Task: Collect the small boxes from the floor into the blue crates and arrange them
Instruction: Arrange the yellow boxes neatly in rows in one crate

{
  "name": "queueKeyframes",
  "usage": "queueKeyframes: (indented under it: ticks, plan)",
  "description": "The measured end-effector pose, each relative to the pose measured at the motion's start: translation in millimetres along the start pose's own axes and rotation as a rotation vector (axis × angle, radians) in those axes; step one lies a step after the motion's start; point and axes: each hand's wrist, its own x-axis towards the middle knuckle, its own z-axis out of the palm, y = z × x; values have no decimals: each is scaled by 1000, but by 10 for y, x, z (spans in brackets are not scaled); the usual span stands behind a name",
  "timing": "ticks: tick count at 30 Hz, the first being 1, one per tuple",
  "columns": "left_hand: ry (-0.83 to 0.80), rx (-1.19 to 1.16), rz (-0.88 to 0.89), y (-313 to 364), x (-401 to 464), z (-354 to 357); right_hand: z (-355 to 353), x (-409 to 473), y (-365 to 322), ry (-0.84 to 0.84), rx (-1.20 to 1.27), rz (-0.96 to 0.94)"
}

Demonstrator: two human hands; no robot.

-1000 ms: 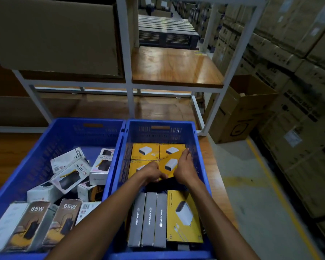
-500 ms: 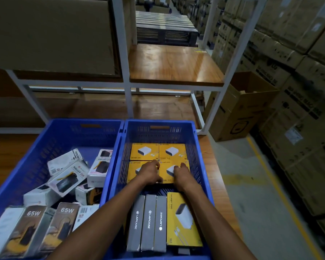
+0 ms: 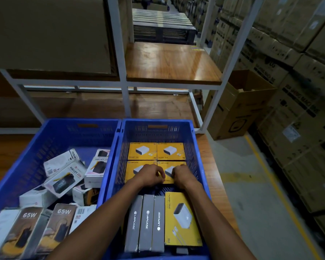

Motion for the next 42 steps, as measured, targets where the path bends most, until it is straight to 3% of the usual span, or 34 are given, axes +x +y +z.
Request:
queueKeyframes:
  ticks: [4,12,29,42]
  plan:
    - [-116,84,-46,22,-71,8,90,-34,-9,-70,62,57]
    - [-71,368,-151,-5,-154,74,165,-64,-18,-108,110,82]
    - [-258,531,-192,-48,-339,-105,200,-84,-62,-179,104,-8]
    - [-271,441,-232,-229,-389,-79,272,-87,-153,-235,136,-26]
